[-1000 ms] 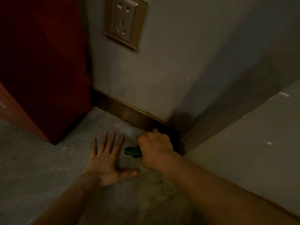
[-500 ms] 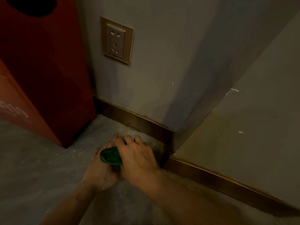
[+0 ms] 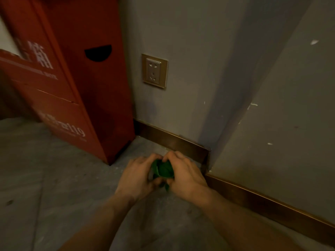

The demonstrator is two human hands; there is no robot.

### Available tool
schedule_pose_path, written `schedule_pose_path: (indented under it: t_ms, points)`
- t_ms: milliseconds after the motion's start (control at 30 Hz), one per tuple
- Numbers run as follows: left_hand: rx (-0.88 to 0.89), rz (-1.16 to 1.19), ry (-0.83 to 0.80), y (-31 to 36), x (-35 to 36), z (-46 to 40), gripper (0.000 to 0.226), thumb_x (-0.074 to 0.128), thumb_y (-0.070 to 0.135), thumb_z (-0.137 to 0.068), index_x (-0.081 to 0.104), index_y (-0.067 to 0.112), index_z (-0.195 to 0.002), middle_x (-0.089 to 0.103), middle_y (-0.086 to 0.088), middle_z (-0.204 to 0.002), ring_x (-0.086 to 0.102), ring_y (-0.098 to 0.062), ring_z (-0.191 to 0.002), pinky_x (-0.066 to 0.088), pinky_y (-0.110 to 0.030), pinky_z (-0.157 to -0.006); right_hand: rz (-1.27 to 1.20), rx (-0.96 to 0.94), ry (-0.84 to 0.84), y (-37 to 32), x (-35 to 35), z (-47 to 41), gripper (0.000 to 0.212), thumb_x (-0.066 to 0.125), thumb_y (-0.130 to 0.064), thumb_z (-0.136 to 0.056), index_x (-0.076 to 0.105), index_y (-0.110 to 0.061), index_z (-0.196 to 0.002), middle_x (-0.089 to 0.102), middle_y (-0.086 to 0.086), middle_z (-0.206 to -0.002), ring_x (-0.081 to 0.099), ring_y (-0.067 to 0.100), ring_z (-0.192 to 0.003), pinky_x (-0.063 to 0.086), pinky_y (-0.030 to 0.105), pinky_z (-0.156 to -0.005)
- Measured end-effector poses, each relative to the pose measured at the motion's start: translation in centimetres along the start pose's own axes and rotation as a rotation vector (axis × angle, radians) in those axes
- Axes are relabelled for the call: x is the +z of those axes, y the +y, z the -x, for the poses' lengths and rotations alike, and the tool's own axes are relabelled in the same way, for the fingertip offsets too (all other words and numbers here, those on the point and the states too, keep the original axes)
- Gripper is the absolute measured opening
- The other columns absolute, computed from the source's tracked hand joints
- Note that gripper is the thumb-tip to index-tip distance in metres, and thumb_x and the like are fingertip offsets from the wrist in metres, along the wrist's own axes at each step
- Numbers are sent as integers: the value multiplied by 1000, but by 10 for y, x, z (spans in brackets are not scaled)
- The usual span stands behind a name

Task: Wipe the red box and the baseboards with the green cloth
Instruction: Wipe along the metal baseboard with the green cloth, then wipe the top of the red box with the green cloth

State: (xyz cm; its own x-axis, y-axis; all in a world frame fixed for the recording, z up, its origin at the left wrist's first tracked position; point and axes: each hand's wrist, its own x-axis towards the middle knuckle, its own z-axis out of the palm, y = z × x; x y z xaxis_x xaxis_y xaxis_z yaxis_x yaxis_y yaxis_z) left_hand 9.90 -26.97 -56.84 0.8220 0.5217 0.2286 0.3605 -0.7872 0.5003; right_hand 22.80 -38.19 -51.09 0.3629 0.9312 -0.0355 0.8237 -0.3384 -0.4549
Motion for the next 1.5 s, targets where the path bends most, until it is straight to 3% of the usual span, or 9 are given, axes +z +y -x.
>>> schedule_pose_path:
  t_ms: [167,433,833,1033,1267,1500]
  points:
    - [-11,-152,-34,10,-15,10,38,69,48,-85,47,40,-114,61,9,-98,54,-12,-91,38,-33,-80,23,-58,-14,-6,-7,15,48,79,-18,-79,49,-28,-115,49,-2,-121,57,22,-107,53,39,-86]
    - [-10,-236,-98,26,-31,22,31,66,46,-83,47,35,-104,61,6,-90,58,-17,-85,44,-37,-82,20,-90,-42,-8,-14,32,45,79,-12,-77,49,-27,-107,52,-1,-114,57,24,-103,53,43,-84]
    - [-52,-360,-58,58,-37,30,41,70,47,-84,51,36,-118,60,6,-109,57,-18,-102,40,-35,-88,37,-175,-25,3,-26,39,45,78,-11,-76,50,-29,-107,53,-4,-117,58,20,-101,48,30,-77]
    - [-113,-375,-108,91,-56,44,46,71,47,-84,52,34,-123,57,4,-118,56,-19,-107,43,-36,-94,13,-214,-139,0,-49,55,46,79,-11,-76,51,-25,-110,53,-1,-118,57,21,-103,47,31,-77]
    - [-176,-386,-218,167,-110,59,45,78,46,-78,53,28,-109,68,1,-102,62,-25,-97,45,-37,-88,-17,-182,-266,-27,-114,93,50,81,-13,-75,50,-27,-112,51,-1,-122,56,21,-105,44,28,-74]
    - [-330,-226,-205,275,-224,59,39,76,43,-80,51,28,-106,66,3,-102,60,-23,-94,40,-34,-80,-42,-176,-347,-92,-258,131,49,79,-10,-74,48,-30,-106,50,-4,-118,55,20,-100,50,34,-72]
